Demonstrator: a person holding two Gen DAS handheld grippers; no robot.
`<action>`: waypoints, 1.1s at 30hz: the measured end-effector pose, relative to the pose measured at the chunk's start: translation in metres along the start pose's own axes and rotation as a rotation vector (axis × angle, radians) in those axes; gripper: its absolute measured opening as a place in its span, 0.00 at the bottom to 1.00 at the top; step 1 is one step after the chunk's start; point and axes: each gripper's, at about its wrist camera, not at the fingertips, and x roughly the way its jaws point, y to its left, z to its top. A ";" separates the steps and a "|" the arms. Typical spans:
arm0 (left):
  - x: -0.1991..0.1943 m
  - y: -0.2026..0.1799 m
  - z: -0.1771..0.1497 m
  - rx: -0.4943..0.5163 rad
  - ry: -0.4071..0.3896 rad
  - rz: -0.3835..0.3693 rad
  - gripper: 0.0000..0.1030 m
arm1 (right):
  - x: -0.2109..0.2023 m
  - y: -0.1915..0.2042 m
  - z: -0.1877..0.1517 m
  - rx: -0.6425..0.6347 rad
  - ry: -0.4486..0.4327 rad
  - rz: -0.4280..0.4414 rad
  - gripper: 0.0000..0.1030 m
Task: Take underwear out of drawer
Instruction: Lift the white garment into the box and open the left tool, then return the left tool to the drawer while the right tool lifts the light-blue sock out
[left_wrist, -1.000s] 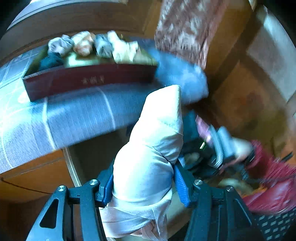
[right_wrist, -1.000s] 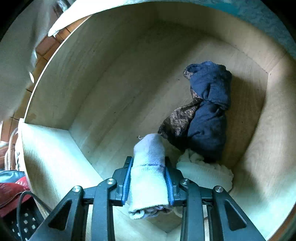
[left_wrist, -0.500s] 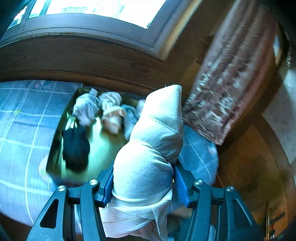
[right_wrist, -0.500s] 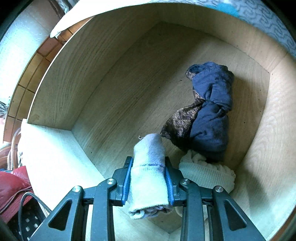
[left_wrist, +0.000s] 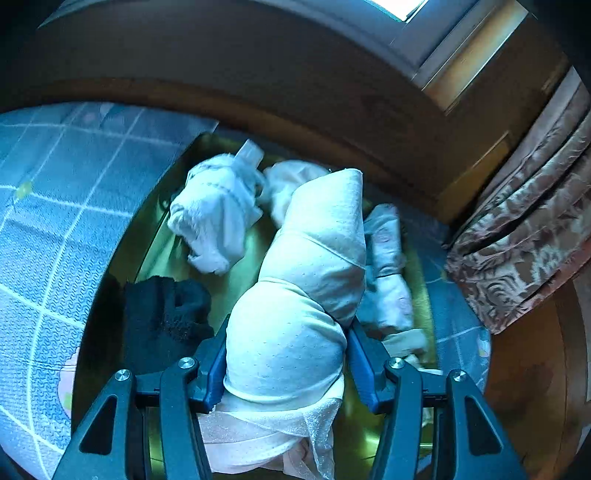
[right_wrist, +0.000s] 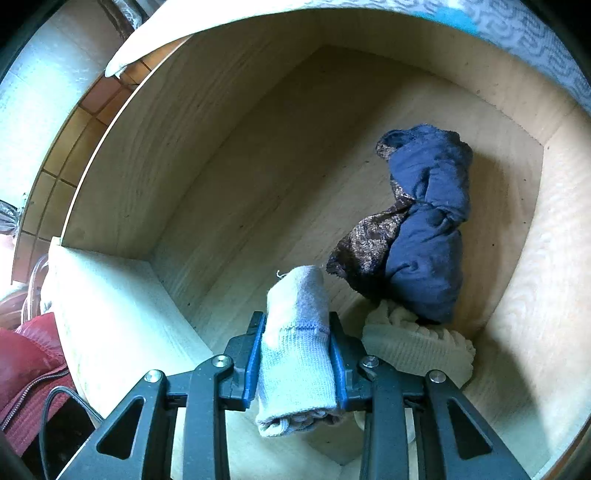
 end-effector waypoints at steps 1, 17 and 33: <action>0.004 0.001 0.000 0.008 0.009 0.027 0.55 | 0.002 0.002 0.000 0.000 0.000 0.001 0.31; 0.008 0.000 -0.020 0.159 -0.021 0.223 0.60 | 0.014 0.003 0.000 0.004 0.010 -0.007 0.31; -0.089 -0.014 -0.131 0.329 -0.188 0.047 0.70 | 0.019 0.009 0.004 0.006 0.015 -0.011 0.31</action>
